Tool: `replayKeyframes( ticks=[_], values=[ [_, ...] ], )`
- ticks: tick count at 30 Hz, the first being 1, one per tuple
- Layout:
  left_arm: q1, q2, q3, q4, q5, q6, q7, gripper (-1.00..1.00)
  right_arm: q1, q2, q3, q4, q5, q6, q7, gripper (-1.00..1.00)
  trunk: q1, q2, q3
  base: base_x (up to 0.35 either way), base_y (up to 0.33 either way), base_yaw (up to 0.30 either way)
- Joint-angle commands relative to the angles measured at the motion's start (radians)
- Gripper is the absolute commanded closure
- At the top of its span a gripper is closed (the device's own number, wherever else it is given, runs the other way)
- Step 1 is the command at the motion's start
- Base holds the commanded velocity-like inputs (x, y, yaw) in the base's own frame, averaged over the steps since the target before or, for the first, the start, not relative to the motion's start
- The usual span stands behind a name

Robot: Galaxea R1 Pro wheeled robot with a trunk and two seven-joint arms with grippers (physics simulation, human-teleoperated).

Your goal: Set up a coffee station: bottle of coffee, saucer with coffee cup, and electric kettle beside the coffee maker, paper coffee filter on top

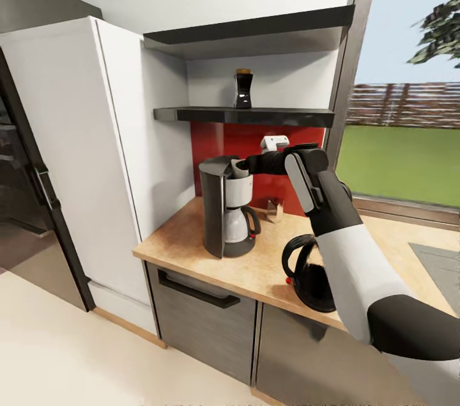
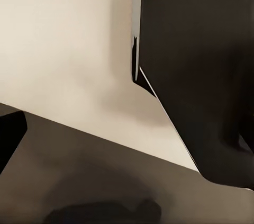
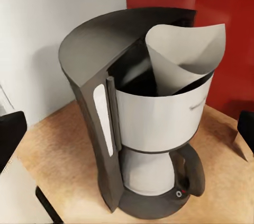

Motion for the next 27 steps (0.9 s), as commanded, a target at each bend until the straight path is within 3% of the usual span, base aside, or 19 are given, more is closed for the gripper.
replayKeyframes(
  ticks=[1,6,9,16,24,27],
  values=[
    [0.001,0.000,0.000,-0.002,0.001,0.005,0.000,-1.00,0.000,0.005,0.001,-0.006,-0.001,0.004,0.008,-1.00,0.000,0.000,0.000,-0.029,0.000,0.000],
    [0.001,0.000,0.000,-0.003,0.001,0.004,0.000,-1.00,0.018,0.038,0.008,-0.057,0.000,0.003,0.107,-1.00,0.000,0.000,0.000,-0.007,0.000,0.000],
    [0.001,0.000,0.000,-0.004,0.001,0.004,0.000,-1.00,0.061,0.045,0.041,-0.065,0.000,0.003,0.147,-1.00,0.000,0.000,0.000,0.000,0.000,0.000],
    [0.001,-0.001,0.000,-0.004,0.001,0.004,-0.001,-1.00,0.144,0.062,0.166,-0.066,0.000,0.003,0.267,-1.00,0.000,0.000,0.000,0.000,0.000,0.000],
    [-0.002,-0.001,0.000,-0.004,0.001,0.004,-0.001,-1.00,0.234,0.062,0.321,-0.069,-0.001,0.003,0.311,-1.00,0.000,0.000,0.000,-0.071,0.090,0.000],
    [-0.003,-0.002,0.000,-0.005,0.001,0.004,-0.001,-1.00,0.294,0.062,0.354,-0.059,0.000,0.003,0.365,-1.00,0.000,0.000,0.000,-0.181,0.217,0.000]
  ],
)
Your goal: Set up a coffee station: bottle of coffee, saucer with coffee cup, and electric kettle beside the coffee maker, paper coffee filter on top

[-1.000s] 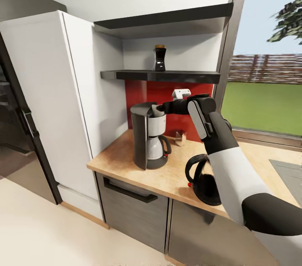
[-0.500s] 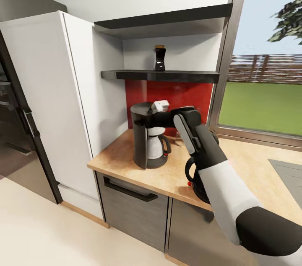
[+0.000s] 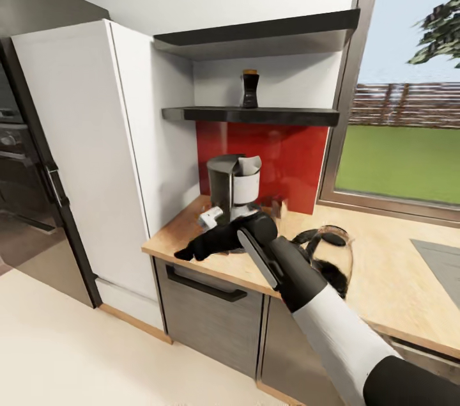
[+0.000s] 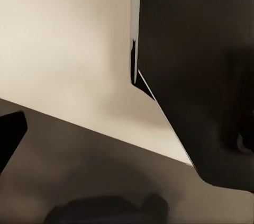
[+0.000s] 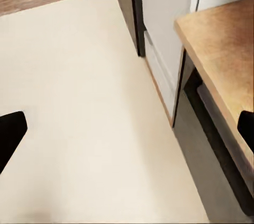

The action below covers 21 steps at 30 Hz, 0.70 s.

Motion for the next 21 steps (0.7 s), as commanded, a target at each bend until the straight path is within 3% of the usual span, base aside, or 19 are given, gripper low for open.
replayKeyframes(
  ticks=[1,8,10,12,13,14,15,16,17,18,20,21],
  values=[
    [0.000,0.000,0.000,-0.002,0.001,0.005,0.000,-1.00,0.020,0.000,0.003,0.006,-0.003,0.004,0.007,-1.00,0.000,-0.001,0.000,-0.135,0.153,0.000],
    [-0.002,0.001,-0.001,-0.003,0.000,0.005,0.000,-1.00,0.123,0.000,0.008,0.102,-0.001,0.003,0.023,-1.00,0.000,-0.001,0.000,-0.033,0.037,0.000],
    [-0.002,0.001,-0.002,-0.003,0.000,0.005,0.000,-1.00,0.146,0.000,0.012,0.178,0.000,0.001,0.024,-1.00,0.000,-0.001,0.000,-0.003,0.004,0.000],
    [-0.002,0.001,-0.001,-0.003,0.000,0.005,0.000,-1.00,0.164,0.000,0.049,0.279,0.000,-0.008,0.024,-1.00,0.000,-0.001,0.000,-0.001,0.001,0.000],
    [-0.002,0.002,-0.001,-0.003,-0.001,0.005,0.000,-1.00,0.170,0.000,0.087,0.355,0.001,-0.033,0.023,-1.00,0.000,-0.001,0.000,0.000,0.000,0.000],
    [-0.002,0.001,-0.001,-0.003,-0.001,0.005,0.001,-1.00,0.173,0.000,0.119,0.416,0.001,-0.062,0.023,-1.00,0.000,-0.001,0.000,0.000,0.000,0.000],
    [-0.003,0.001,-0.001,-0.003,-0.002,0.006,0.003,-1.00,0.175,0.000,0.179,0.549,0.001,-0.146,0.022,-1.00,0.000,-0.001,0.000,0.000,0.000,0.000],
    [-0.003,0.001,-0.001,-0.003,-0.003,0.006,0.003,-1.00,0.176,0.000,0.200,0.619,0.001,-0.194,0.021,-1.00,0.000,-0.001,0.000,0.000,0.000,0.000],
    [-0.003,0.001,-0.001,-0.003,-0.003,0.007,0.004,-1.00,0.177,0.000,0.215,0.691,0.001,-0.242,0.021,-1.00,0.000,-0.001,0.000,0.000,0.000,0.000],
    [-0.003,0.000,-0.002,-0.003,-0.004,0.007,0.006,-1.00,0.181,0.000,0.230,0.838,0.001,-0.331,0.021,-1.00,0.000,-0.001,0.000,0.000,0.000,0.000],
    [-0.004,-0.001,-0.004,-0.003,-0.006,0.007,0.009,-1.00,0.195,0.000,0.237,1.033,0.002,-0.475,0.020,-1.00,0.000,-0.001,0.000,0.000,0.000,0.000],
    [-0.005,-0.001,-0.004,-0.003,-0.006,0.007,0.009,-1.00,0.206,0.000,0.237,1.082,0.003,-0.521,0.019,-1.00,0.000,-0.001,0.000,0.000,0.000,0.000]
  ],
)
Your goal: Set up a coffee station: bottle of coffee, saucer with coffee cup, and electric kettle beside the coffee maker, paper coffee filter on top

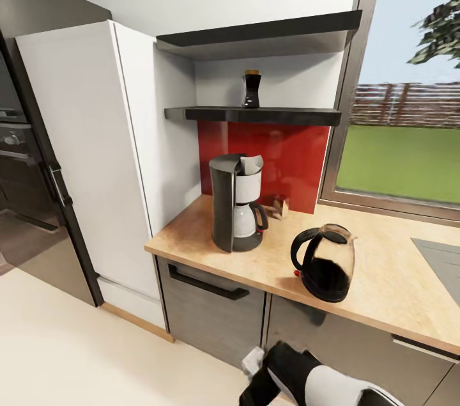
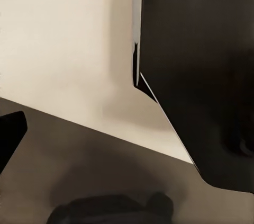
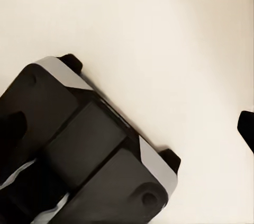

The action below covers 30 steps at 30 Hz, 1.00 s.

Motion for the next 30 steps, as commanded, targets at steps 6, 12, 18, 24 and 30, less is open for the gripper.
replayKeyframes(
  ticks=[6,12,18,24,30],
  values=[
    [0.000,-0.001,-0.004,-0.023,-0.001,0.004,0.001,-1.00,0.227,-0.050,0.004,0.080,-0.010,-0.206,-0.057,-1.00,0.000,-0.001,0.000,0.000,0.000,0.000],
    [0.001,-0.012,-0.005,-0.054,-0.001,-0.089,-0.001,-1.00,0.410,-0.131,-0.186,0.081,-0.068,-0.323,-0.219,-1.00,0.000,-0.001,0.000,0.000,0.000,0.000],
    [0.001,-0.008,-0.007,-0.054,-0.001,-0.124,-0.001,-1.00,0.485,-0.141,-0.368,0.083,-0.329,-0.368,-0.374,-1.00,0.000,-0.001,0.000,0.000,0.000,0.000],
    [0.001,-0.011,-0.001,-0.056,0.001,-0.126,-0.001,-1.00,0.490,-0.172,-0.375,0.079,-0.360,-0.370,-0.376,-1.00,0.000,-0.001,0.000,0.000,0.000,0.000],
    [0.001,-0.014,0.000,-0.058,0.002,-0.127,-0.001,-1.00,0.491,-0.191,-0.377,0.077,-0.362,-0.372,-0.375,-1.00,0.000,-0.001,0.000,0.000,0.000,0.000]
  ],
)
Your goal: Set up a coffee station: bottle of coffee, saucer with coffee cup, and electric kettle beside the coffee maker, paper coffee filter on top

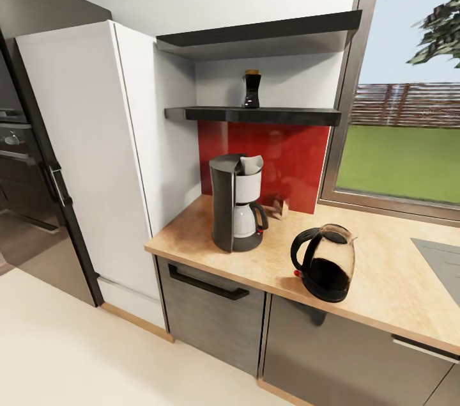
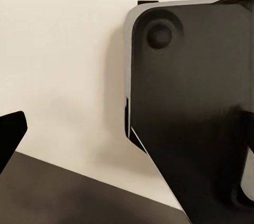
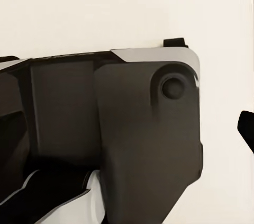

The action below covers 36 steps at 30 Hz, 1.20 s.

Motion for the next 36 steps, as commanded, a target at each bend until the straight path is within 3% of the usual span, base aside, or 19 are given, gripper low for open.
replayKeyframes(
  ticks=[1,7,20,30,36],
  values=[
    [0.001,0.001,0.000,-0.001,0.001,-0.001,0.001,-1.00,0.000,-0.001,0.007,-0.002,-0.010,0.006,0.002,-1.00,0.000,0.000,0.000,0.000,0.000,0.000],
    [0.001,0.001,0.000,-0.001,0.007,-0.001,0.001,-1.00,0.000,-0.002,0.006,-0.003,-0.010,0.006,0.000,-1.00,0.000,0.000,0.000,0.000,0.000,-0.054],
    [0.001,0.001,0.003,-0.006,0.011,-0.001,0.003,-1.00,0.000,-0.010,0.009,-0.025,-0.009,0.006,0.005,-1.00,0.000,0.000,0.000,0.000,0.008,-0.283],
    [0.000,0.000,0.003,-0.007,0.009,-0.001,-0.002,-1.00,0.000,-0.010,0.011,-0.025,-0.007,0.006,0.006,-1.00,0.000,0.000,-0.004,0.000,0.238,-0.288],
    [-0.001,0.000,0.003,-0.007,0.009,-0.002,-0.002,-1.00,0.000,-0.015,0.011,-0.025,-0.007,0.006,0.005,-1.00,0.000,0.000,-0.009,0.000,0.035,-0.272]
  ],
)
